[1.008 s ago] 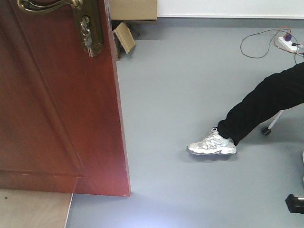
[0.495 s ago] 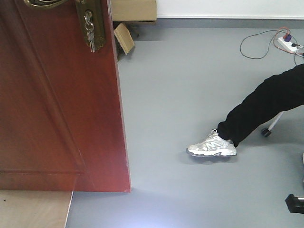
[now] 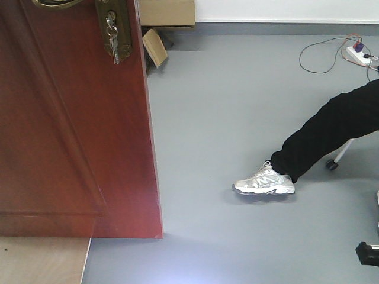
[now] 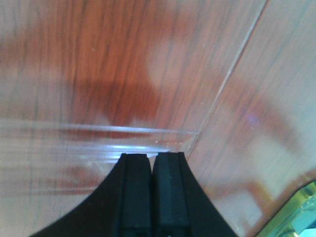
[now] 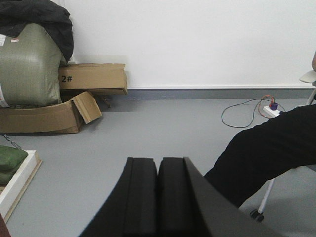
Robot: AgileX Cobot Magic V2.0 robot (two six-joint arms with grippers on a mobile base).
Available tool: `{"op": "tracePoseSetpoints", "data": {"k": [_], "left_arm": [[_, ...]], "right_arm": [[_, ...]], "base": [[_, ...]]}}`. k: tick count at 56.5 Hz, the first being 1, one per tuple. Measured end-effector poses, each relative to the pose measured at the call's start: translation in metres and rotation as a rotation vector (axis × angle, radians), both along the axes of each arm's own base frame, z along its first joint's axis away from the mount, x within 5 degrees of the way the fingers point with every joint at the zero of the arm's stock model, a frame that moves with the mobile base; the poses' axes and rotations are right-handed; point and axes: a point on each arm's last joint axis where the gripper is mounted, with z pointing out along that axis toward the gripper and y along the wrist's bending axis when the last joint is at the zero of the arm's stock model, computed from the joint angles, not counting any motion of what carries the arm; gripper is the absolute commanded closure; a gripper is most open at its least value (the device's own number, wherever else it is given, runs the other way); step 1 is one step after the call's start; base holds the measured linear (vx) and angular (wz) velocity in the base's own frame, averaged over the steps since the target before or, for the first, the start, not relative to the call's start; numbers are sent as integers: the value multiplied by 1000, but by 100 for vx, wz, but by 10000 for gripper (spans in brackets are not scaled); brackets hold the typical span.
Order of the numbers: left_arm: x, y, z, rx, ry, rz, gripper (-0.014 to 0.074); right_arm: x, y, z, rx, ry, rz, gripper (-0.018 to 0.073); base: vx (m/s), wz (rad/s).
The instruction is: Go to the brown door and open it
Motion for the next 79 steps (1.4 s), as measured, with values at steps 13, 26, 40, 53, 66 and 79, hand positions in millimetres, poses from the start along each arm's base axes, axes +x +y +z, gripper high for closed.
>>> {"op": "tracePoseSetpoints", "data": {"k": [13,26,40,53,66,79], "left_arm": [[-3,-1,3,4,-10,2,603],[-54,-11,37,112,-108,24,603],[-133,-19,15,72,-119,179,603],[-211,-20,-75,-64,-201,405,603],[-272,-32,-179,-25,-213,410,603],[-273,-35,-271,72,-234,284,603]], "right_arm": [[0,0,0,0,0,0,559],[0,0,0,0,0,0,559],[0,0,0,0,0,0,559],[0,0,0,0,0,0,559],[0,0,0,0,0,0,559],[0,0,0,0,0,0,559]], "base": [[0,0],[0,0],[0,0],[0,0],[0,0],[0,0]]}}
